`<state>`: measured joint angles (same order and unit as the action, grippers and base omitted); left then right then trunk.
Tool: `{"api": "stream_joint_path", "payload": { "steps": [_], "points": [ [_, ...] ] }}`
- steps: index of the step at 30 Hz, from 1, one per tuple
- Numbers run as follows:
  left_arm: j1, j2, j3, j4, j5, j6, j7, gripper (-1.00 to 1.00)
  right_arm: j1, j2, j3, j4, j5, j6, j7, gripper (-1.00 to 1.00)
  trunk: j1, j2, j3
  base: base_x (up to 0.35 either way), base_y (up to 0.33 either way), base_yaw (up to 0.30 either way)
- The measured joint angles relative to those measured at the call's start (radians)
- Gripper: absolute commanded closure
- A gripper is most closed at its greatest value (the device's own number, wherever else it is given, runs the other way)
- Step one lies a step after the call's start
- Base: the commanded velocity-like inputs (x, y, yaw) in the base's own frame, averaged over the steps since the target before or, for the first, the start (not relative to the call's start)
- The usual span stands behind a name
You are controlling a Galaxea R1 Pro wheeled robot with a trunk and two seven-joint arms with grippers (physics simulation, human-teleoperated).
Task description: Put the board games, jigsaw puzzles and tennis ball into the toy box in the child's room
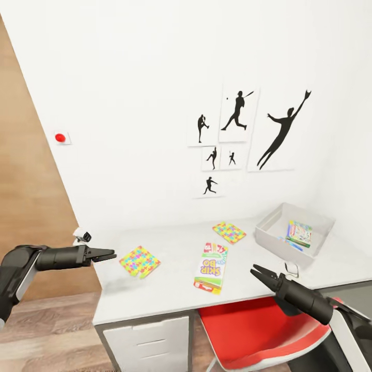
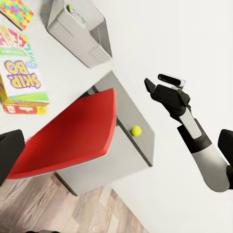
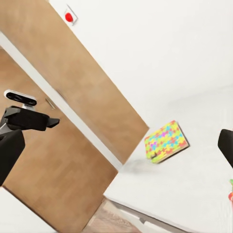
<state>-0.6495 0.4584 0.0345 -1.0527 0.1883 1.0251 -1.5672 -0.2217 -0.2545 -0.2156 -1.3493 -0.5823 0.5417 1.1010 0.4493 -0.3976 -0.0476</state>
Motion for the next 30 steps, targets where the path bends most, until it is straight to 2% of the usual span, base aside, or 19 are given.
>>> {"api": "stream_joint_path", "payload": {
  "steps": [15,30],
  "points": [
    [0.0,0.0,0.0,0.0,0.0,0.0,0.0,-1.0,-0.001,0.0,0.001,0.003,0.002,0.001,-0.001,-1.0,0.0,0.0,0.002,0.056,0.277,0.27],
    [0.0,0.0,0.001,0.0,0.0,0.0,0.0,-1.0,-0.001,0.0,0.001,0.003,-0.001,0.001,0.009,-1.0,0.0,0.0,0.002,0.202,0.24,0.021]
  ]
}}
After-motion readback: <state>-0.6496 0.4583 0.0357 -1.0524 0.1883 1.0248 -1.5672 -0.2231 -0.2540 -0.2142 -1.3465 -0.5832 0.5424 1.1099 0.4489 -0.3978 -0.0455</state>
